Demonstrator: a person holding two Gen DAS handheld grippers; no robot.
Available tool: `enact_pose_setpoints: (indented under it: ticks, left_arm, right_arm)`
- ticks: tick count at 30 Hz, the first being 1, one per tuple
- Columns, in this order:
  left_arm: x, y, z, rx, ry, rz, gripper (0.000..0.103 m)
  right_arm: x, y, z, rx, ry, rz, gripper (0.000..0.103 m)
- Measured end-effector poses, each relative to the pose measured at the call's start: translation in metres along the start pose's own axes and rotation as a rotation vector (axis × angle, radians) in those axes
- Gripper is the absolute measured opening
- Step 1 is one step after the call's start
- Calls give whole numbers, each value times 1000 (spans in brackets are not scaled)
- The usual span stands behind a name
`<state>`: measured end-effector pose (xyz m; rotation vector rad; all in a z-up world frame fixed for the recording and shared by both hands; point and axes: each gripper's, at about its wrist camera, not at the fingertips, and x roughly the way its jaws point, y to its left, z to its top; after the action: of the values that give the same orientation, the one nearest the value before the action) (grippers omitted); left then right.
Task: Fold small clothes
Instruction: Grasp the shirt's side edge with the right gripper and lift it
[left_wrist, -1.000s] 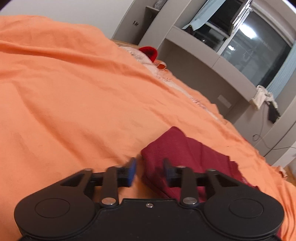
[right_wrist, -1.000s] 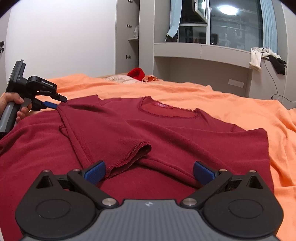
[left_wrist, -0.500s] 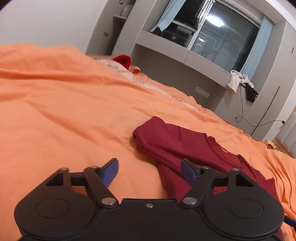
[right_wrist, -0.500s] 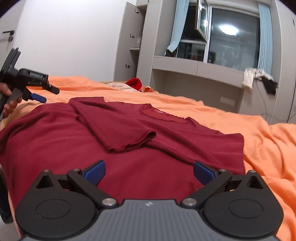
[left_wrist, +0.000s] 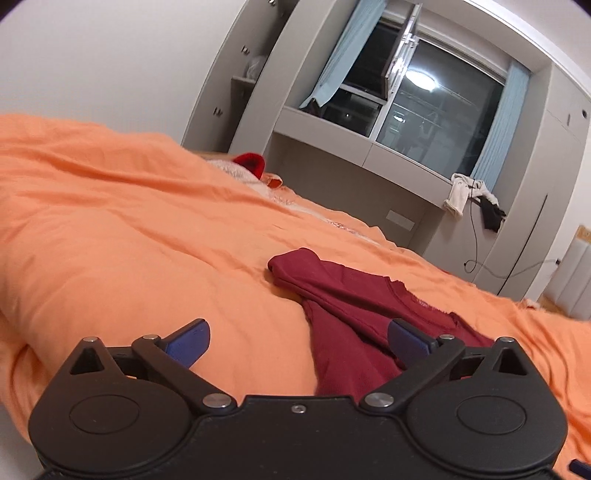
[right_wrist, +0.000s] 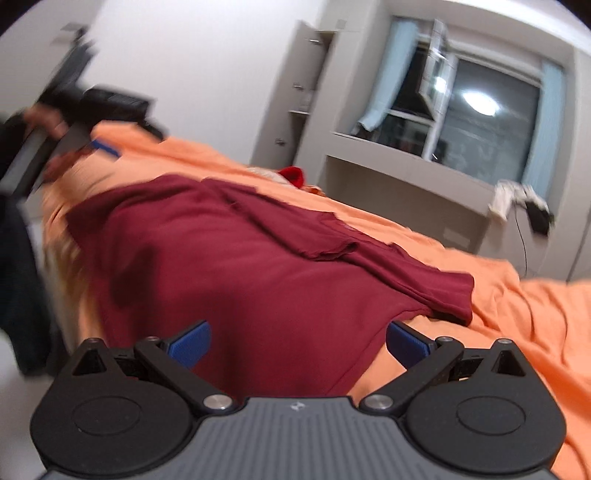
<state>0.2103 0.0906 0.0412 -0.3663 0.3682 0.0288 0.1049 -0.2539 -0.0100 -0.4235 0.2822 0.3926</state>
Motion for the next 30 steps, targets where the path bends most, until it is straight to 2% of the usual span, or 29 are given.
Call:
enact_pose_setpoints:
  ticks: [4, 9, 11, 15, 18, 20, 22, 23, 26, 28, 30]
  left_arm:
    - [-15, -11, -11, 62, -30, 6, 102]
    - [-26, -16, -18, 71, -37, -9, 102]
    - [-27, -17, -19, 72, -32, -8, 102]
    - [-26, -13, -17, 66, -28, -3, 102]
    - [-27, -11, -18, 59, -26, 0, 102]
    - [-27, -11, -18, 58, -27, 0, 102]
    - [-28, -10, -18, 57, -30, -4, 102]
    - [-29, -10, -18, 56, -33, -8, 102]
    - [-33, -11, -18, 56, -49, -33, 102]
    - [-36, -11, -19, 62, -59, -49, 102]
    - [-39, -13, -21, 74, -68, -65, 102]
  right_arm:
    - [-12, 31, -10, -128, 29, 45, 103]
    - [-6, 65, -23, -293, 92, 74, 103]
    - [-1, 79, -30, -377, 125, 48, 103]
    - [14, 103, -46, -559, 164, -59, 102]
    - [17, 112, -54, -627, 165, -79, 101]
    - [17, 116, -57, -653, 155, -74, 92]
    - [17, 119, -58, -666, 161, -48, 76]
    - [17, 120, -59, -667, 165, -42, 74]
    - [17, 122, -59, -666, 165, -32, 57]
    - [13, 119, -57, -650, 170, -13, 35]
    - [8, 121, -57, -649, 163, -13, 25]
